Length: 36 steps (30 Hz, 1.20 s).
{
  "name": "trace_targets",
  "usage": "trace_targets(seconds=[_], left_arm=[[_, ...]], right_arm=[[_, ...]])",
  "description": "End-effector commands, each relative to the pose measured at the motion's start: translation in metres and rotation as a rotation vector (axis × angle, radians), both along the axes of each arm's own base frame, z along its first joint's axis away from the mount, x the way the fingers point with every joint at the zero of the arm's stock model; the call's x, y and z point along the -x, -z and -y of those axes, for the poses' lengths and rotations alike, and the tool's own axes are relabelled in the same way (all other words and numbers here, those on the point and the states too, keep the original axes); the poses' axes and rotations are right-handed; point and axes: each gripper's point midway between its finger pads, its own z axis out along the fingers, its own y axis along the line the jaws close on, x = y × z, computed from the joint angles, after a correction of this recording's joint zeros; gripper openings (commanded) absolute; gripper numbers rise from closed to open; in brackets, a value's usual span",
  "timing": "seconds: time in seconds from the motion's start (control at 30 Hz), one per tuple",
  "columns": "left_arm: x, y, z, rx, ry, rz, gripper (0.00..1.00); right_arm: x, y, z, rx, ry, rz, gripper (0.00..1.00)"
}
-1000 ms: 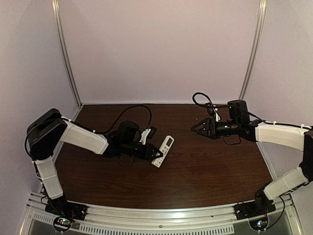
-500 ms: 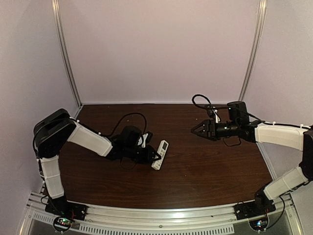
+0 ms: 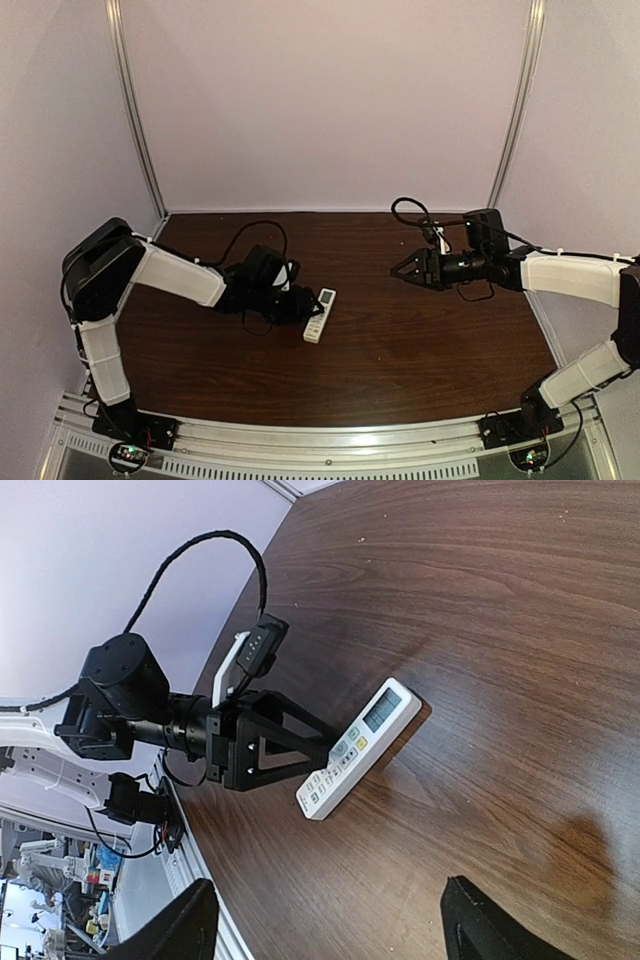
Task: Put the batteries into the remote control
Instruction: Place the remote control at the center of the board, then reset both arms
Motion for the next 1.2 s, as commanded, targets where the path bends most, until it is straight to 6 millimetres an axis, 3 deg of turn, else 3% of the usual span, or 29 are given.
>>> trace_targets(seconds=[0.0, 0.1, 0.2, 0.3, 0.43, 0.57, 0.67, 0.93, 1.03, 1.17], left_arm=[[-0.011, 0.008, -0.051, -0.122, -0.086, -0.008, 0.7], [-0.026, -0.016, -0.067, -0.143, -0.085, 0.081, 0.78], [-0.039, -0.052, -0.09, -0.164, -0.088, 0.17, 0.97], [-0.055, -0.093, -0.122, -0.142, -0.111, 0.248, 0.97], [-0.071, -0.146, -0.184, -0.141, -0.22, 0.34, 0.97], [-0.073, -0.173, -0.236, -0.255, -0.323, 0.385, 0.97], [-0.06, -0.166, -0.254, -0.338, -0.351, 0.367, 0.97], [-0.025, -0.093, -0.264, -0.346, -0.377, 0.229, 0.97], [-0.021, -0.086, -0.263, -0.334, -0.376, 0.225, 0.97], [-0.025, -0.095, -0.263, -0.326, -0.382, 0.257, 0.97]], right_arm=[[0.003, 0.007, 0.006, 0.037, 0.005, 0.003, 0.78], [0.004, 0.009, 0.01, 0.064, 0.017, 0.017, 0.78], [0.004, 0.007, 0.014, 0.078, 0.031, 0.041, 0.8], [0.003, 0.001, 0.018, 0.089, 0.049, 0.078, 0.83], [-0.002, -0.002, 0.03, 0.099, 0.108, 0.115, 0.99], [-0.01, 0.007, 0.047, 0.124, 0.194, 0.13, 1.0], [-0.015, 0.022, 0.06, 0.155, 0.267, 0.131, 1.0], [-0.004, 0.062, 0.077, 0.147, 0.379, 0.064, 1.0], [0.0, 0.066, 0.08, 0.144, 0.39, 0.059, 1.0], [0.004, 0.068, 0.084, 0.154, 0.4, 0.06, 1.0]])
